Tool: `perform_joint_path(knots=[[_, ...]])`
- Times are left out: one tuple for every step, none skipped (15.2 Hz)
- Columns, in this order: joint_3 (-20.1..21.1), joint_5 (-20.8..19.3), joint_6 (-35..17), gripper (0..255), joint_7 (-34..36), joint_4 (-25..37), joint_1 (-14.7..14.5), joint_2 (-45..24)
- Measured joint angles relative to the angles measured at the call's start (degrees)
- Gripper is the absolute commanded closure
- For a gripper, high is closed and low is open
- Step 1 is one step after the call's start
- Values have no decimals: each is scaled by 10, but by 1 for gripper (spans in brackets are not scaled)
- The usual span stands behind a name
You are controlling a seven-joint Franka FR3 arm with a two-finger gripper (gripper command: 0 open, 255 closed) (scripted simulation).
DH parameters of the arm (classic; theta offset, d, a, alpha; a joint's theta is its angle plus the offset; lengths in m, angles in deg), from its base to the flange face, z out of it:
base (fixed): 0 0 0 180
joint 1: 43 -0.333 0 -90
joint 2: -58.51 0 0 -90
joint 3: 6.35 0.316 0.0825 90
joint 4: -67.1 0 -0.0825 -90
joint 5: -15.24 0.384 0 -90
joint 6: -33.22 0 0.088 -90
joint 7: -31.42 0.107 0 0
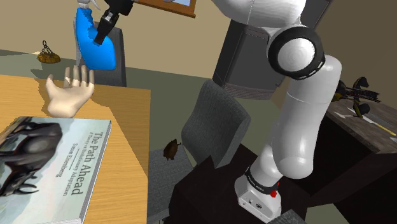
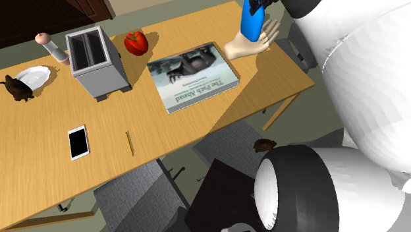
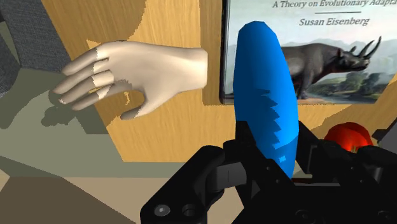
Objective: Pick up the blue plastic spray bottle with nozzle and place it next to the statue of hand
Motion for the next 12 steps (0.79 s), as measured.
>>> perform_joint_path(knots=[[-2, 5, 12, 255, -8, 40, 9, -30], [-4, 7, 28, 255, -11, 78, 15, -54], [-5, 10, 45, 255, -15, 120, 22, -81], [-6, 14, 62, 255, -18, 169, 30, -114], [-5, 15, 86, 255, -15, 231, 37, -152], [-4, 16, 111, 255, -13, 296, 45, -192], [-4, 16, 119, 255, -13, 318, 48, -208], [-4, 17, 118, 255, -15, 323, 49, -215], [-4, 18, 113, 255, -17, 320, 49, -217], [-4, 18, 100, 255, -21, 300, 49, -209], [-4, 19, 87, 255, -23, 277, 46, -201], [-4, 20, 76, 255, -28, 262, 46, -196]])
